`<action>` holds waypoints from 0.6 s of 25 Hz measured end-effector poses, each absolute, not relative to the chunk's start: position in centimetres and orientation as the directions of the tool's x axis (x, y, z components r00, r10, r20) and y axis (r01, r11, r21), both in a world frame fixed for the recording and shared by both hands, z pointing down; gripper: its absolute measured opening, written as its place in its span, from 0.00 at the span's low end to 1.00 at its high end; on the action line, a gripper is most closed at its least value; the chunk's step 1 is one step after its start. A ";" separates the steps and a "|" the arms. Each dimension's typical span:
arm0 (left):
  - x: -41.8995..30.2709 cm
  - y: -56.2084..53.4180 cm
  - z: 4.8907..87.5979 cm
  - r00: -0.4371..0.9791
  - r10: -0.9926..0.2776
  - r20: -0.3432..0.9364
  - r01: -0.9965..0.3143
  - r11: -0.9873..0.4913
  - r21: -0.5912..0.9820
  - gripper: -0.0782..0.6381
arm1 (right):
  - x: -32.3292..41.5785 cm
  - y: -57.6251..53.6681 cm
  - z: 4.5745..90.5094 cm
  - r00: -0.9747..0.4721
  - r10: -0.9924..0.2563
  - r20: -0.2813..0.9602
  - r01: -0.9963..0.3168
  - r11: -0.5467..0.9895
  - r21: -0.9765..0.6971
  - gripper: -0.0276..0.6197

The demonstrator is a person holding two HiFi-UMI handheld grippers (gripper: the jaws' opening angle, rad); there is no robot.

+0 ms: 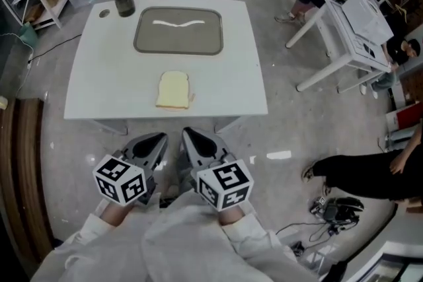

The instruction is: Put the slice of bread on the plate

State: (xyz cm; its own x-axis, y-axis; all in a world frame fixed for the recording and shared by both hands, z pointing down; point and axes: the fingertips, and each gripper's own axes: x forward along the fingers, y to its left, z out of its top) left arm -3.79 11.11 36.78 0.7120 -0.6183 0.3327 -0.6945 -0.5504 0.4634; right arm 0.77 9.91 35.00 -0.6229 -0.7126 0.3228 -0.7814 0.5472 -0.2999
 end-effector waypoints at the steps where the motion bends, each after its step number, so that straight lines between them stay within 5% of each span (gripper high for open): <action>1: -3.8 10.1 36.7 0.707 -0.623 0.335 -0.700 -0.545 0.462 0.12 | 0.8 8.9 35.0 -0.625 -0.711 0.324 -0.780 0.548 -0.302 0.07; 15: -3.4 -0.8 37.1 0.646 -0.671 0.362 -0.749 -0.468 0.469 0.12 | 3.3 -2.1 36.6 -0.648 -0.663 0.375 -0.762 0.566 -0.316 0.06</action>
